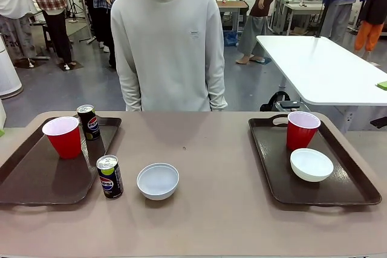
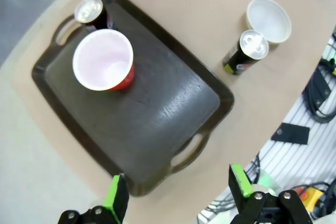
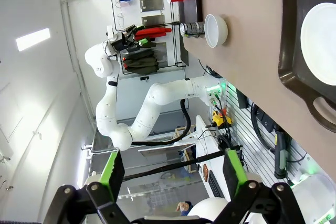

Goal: Prepare tableware on both trays.
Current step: Pick up a Picnic Bowl from the table and place it on a Handle tray.

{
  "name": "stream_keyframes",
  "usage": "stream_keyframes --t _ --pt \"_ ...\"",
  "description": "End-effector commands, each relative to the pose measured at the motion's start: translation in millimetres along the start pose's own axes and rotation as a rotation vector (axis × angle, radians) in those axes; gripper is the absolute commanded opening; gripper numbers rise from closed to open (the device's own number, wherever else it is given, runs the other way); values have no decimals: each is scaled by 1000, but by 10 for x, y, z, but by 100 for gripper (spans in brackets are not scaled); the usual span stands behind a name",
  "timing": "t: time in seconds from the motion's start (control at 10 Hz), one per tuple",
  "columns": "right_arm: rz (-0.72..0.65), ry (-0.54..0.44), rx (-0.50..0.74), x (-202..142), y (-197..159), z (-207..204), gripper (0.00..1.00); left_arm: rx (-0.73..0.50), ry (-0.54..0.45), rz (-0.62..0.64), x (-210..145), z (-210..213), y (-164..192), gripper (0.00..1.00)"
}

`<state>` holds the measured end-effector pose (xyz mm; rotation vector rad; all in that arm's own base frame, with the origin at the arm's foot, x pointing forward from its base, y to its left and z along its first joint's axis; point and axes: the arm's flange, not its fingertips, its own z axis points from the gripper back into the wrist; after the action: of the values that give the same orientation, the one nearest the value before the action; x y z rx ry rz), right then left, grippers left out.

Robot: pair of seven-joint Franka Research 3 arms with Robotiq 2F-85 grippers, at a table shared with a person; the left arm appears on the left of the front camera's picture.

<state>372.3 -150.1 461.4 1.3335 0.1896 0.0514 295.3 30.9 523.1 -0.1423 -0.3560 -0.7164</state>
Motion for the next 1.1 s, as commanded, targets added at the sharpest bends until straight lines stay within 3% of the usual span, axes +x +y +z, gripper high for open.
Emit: stream_keyframes --t 0.0,0.2,0.4,1.0 --pt "-16 2 8 -21 32 -6 99 -24 12 5 -35 -18 3 100" --pt "-16 2 8 -21 32 -6 99 -7 4 1 -6 -14 -2 100" --pt "-16 2 8 -21 32 -6 99 116 88 -89 201 -337 -394 100" --pt "-16 2 8 -21 32 -6 99 70 206 -149 295 -721 -1101 100"
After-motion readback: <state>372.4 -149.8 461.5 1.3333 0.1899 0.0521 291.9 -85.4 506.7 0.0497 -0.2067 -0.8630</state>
